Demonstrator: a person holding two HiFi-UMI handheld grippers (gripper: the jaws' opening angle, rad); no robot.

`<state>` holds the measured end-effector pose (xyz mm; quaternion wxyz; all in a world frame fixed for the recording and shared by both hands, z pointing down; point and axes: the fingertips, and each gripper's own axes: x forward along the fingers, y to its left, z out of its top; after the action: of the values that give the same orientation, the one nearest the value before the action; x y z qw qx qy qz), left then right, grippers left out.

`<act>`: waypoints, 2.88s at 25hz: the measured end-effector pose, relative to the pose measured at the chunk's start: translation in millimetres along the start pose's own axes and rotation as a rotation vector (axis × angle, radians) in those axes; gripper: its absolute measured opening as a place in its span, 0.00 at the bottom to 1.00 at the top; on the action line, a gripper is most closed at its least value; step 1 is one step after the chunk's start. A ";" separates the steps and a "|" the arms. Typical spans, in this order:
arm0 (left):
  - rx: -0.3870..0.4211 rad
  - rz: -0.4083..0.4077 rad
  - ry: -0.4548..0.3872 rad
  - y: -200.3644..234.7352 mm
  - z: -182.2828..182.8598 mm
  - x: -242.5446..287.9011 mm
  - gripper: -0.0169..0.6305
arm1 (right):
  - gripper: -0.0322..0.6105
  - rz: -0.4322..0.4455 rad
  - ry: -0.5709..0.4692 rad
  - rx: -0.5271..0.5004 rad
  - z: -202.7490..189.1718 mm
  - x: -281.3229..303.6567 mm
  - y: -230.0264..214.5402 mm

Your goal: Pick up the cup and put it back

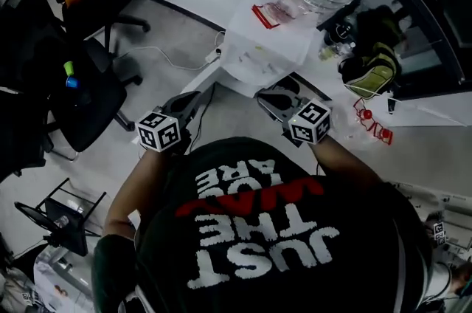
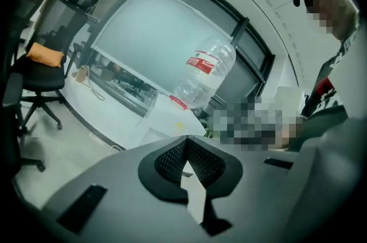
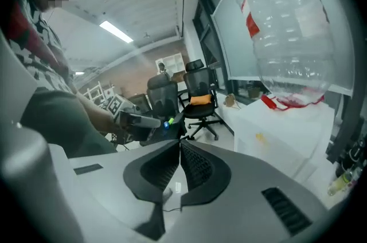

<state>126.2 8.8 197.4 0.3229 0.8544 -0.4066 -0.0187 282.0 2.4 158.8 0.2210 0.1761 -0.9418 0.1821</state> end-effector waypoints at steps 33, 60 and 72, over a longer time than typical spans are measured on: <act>-0.171 0.042 0.197 335.2 -398.5 122.4 0.04 | 0.27 -0.363 0.778 -0.320 -523.8 383.2 -360.7; -0.151 -0.066 0.257 293.3 -408.6 82.6 0.04 | 0.12 -0.358 0.751 -0.142 -533.8 388.0 -313.6; -0.074 -0.111 0.089 194.7 -164.2 1.2 0.04 | 0.12 -0.206 0.469 0.054 -234.6 289.0 -91.4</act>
<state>42.4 6.3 437.9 0.3706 0.8630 -0.3431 -0.0138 159.4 -51.2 517.9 0.4459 0.2298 -0.8367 0.2196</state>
